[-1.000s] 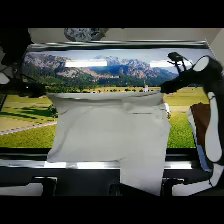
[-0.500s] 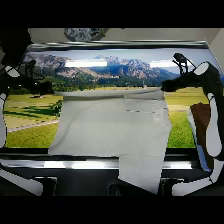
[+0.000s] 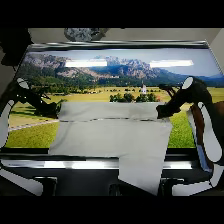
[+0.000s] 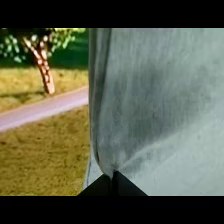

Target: Fold the shirts.

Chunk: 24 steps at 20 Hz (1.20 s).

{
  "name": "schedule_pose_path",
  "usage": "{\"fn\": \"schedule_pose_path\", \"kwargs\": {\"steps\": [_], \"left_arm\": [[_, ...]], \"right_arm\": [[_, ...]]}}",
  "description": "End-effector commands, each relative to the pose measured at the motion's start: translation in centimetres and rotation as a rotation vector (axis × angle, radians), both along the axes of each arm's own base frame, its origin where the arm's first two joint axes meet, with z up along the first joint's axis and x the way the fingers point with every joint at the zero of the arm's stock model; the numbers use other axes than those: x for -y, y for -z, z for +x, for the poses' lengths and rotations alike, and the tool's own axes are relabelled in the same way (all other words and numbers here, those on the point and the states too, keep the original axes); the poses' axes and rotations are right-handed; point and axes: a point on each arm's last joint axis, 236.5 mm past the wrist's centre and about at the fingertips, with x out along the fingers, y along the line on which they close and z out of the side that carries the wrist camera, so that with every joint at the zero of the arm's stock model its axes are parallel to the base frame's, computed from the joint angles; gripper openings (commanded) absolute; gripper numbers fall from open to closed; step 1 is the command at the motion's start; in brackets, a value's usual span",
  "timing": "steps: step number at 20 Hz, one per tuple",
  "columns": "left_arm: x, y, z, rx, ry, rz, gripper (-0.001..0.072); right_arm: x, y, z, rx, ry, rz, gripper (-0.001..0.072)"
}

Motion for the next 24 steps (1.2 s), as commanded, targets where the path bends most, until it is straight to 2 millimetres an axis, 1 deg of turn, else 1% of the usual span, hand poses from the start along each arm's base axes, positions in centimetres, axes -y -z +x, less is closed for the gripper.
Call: {"fn": "schedule_pose_path", "kwargs": {"steps": [1, 4, 5, 7, 8, 9, 10, 11, 12, 13, 15, 16, 17, 18, 21, 23, 24], "left_arm": [[0.0, 0.7, -2.7, -0.101, 0.023, -0.012, 0.0030], [-0.6, 0.4, -2.5, -0.089, 0.007, -0.011, 0.0030], [-0.9, 0.5, -2.3, -0.078, -0.001, -0.013, 0.0030], [-1.1, 0.8, -2.1, -0.070, -0.012, -0.011, 0.0030], [-1.1, 0.9, -2.1, -0.074, -0.012, -0.012, 0.0035], [-1.0, 0.9, -2.1, -0.075, -0.010, -0.013, 0.0111], [-1.1, 0.8, -2.2, -0.082, -0.022, -0.009, 0.0290], [-1.3, 0.4, -2.4, -0.087, -0.038, -0.006, 0.0366], [-1.7, -0.2, -2.5, -0.081, -0.045, -0.001, 0.0393], [-2.2, -1.0, -2.5, -0.064, -0.057, 0.006, 0.0393], [-3.9, -2.8, -3.2, -0.044, -0.117, 0.061, 0.0393], [-4.1, -3.5, -4.1, -0.046, -0.157, 0.074, 0.0393], [-3.9, -3.7, -5.2, -0.041, -0.173, 0.081, 0.0392], [-3.8, -3.1, -6.9, -0.035, -0.172, 0.104, 0.0393], [-2.6, -0.1, -13.3, -0.082, -0.191, 0.128, 0.0393], [-1.8, 1.2, -16.3, -0.096, -0.164, 0.114, 0.0393], [-1.7, 1.5, -17.4, -0.102, -0.138, 0.114, 0.0393]], "right_arm": [[1.0, 1.3, -1.4, -0.043, -0.002, -0.049, 0.0052], [2.1, 0.9, -1.5, -0.040, 0.023, -0.048, 0.0052], [2.2, 0.7, -1.9, -0.055, 0.020, -0.042, 0.0052], [2.1, 0.8, -2.5, -0.077, 0.010, -0.034, 0.0053], [2.0, 1.0, -2.3, -0.068, 0.020, -0.032, 0.0059], [1.9, 1.0, -1.9, -0.052, 0.032, -0.032, 0.0158], [1.9, 0.9, -1.8, -0.045, 0.028, -0.030, 0.0330], [2.1, 0.5, -2.2, -0.047, -0.008, -0.034, 0.0432], [2.5, -0.2, -3.0, -0.061, -0.056, -0.043, 0.0465], [3.3, -1.0, -4.1, -0.084, -0.102, -0.071, 0.0517], [5.6, -2.8, -6.5, -0.146, -0.143, -0.164, 0.0512], [5.8, -3.4, -7.2, -0.146, -0.142, -0.177, 0.0508], [5.5, -3.7, -7.8, -0.122, -0.136, -0.177, 0.0501], [5.5, -3.6, -8.4, -0.099, -0.133, -0.183, 0.0501], [5.8, -2.3, -11.0, -0.123, -0.143, -0.208, 0.0502], [5.7, -1.4, -12.5, -0.157, -0.164, -0.202, 0.0502], [5.7, -1.1, -12.9, -0.165, -0.165, -0.200, 0.0502]]}}
